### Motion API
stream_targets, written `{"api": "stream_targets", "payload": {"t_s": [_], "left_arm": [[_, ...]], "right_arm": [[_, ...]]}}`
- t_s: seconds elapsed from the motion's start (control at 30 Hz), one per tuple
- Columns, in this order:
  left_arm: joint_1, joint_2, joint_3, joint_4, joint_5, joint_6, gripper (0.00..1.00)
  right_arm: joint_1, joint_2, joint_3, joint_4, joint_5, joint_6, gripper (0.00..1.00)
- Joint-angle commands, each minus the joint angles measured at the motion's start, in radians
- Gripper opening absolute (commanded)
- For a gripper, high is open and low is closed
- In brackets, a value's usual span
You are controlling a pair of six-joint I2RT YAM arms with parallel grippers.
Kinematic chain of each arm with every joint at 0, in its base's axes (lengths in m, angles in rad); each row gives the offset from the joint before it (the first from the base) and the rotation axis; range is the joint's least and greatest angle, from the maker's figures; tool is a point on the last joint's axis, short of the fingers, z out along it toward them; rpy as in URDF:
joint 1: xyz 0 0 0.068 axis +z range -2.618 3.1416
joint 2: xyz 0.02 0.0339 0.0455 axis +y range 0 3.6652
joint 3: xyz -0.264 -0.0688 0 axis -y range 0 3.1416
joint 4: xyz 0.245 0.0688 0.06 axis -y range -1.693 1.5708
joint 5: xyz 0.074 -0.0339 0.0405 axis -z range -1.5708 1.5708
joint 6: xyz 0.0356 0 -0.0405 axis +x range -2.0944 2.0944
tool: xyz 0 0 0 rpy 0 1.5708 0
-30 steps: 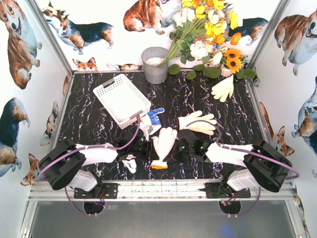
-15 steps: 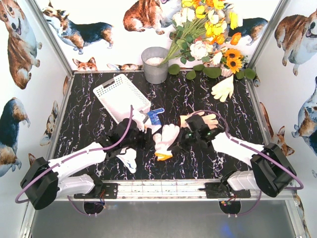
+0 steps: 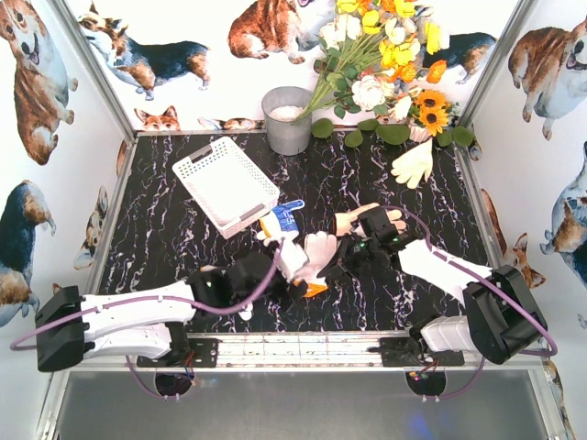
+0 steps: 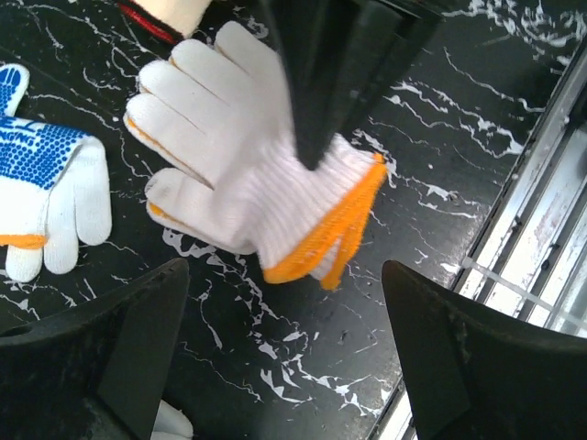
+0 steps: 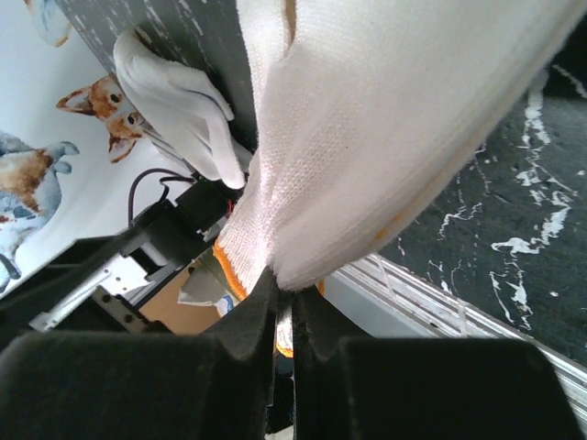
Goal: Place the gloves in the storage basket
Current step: Pick up the glove from the center of the board.
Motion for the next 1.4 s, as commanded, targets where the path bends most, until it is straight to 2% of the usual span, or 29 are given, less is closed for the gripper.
{"api": "stream_targets", "payload": {"t_s": [0.0,0.17,0.43,0.57,0.63,0.7,0.77,0.87,1.0,1.03,1.1,1.17,1.2,1.23,1.37], "left_arm": [[-0.107,0.036,0.022,-0.008,-0.229,0.121,0.81],[-0.154,0.096,0.039,0.042,-0.235,0.175,0.89],[-0.162,0.277,0.113,0.119,-0.225,0.282,0.92],[-0.163,0.329,0.112,0.142,-0.261,0.304,0.88],[-0.163,0.326,0.092,0.167,-0.272,0.300,0.82],[-0.164,0.333,0.083,0.186,-0.271,0.296,0.61],[-0.164,0.352,0.082,0.200,-0.284,0.289,0.49],[-0.163,0.372,0.076,0.245,-0.294,0.282,0.45],[-0.162,0.416,0.095,0.277,-0.295,0.291,0.45],[-0.162,0.430,0.105,0.272,-0.299,0.291,0.42],[-0.163,0.439,0.114,0.252,-0.307,0.275,0.25],[-0.162,0.421,0.100,0.246,-0.320,0.255,0.04],[-0.162,0.403,0.088,0.245,-0.325,0.243,0.00],[-0.162,0.385,0.077,0.242,-0.329,0.230,0.00],[-0.162,0.342,0.068,0.200,-0.330,0.167,0.00]], "right_arm": [[-0.008,-0.011,0.054,0.025,-0.058,0.025,0.00],[-0.011,-0.007,0.062,0.050,-0.073,0.059,0.00],[-0.013,-0.014,0.085,0.068,-0.095,0.101,0.00],[-0.013,-0.024,0.076,0.073,-0.088,0.118,0.00],[-0.013,-0.031,0.062,0.081,-0.082,0.127,0.00],[-0.013,-0.034,0.040,0.105,-0.076,0.142,0.00],[-0.013,-0.032,0.008,0.160,-0.079,0.176,0.00],[-0.013,-0.024,-0.035,0.259,-0.097,0.240,0.00],[-0.013,-0.026,-0.041,0.256,-0.091,0.237,0.00],[-0.013,-0.028,-0.043,0.259,-0.089,0.238,0.00],[-0.013,-0.026,-0.045,0.261,-0.087,0.237,0.00],[-0.013,-0.020,-0.046,0.274,-0.086,0.238,0.00],[-0.013,-0.019,-0.047,0.287,-0.085,0.237,0.00],[-0.013,-0.023,-0.047,0.291,-0.079,0.233,0.05],[-0.009,-0.070,-0.058,0.239,0.024,0.210,0.41]]}}
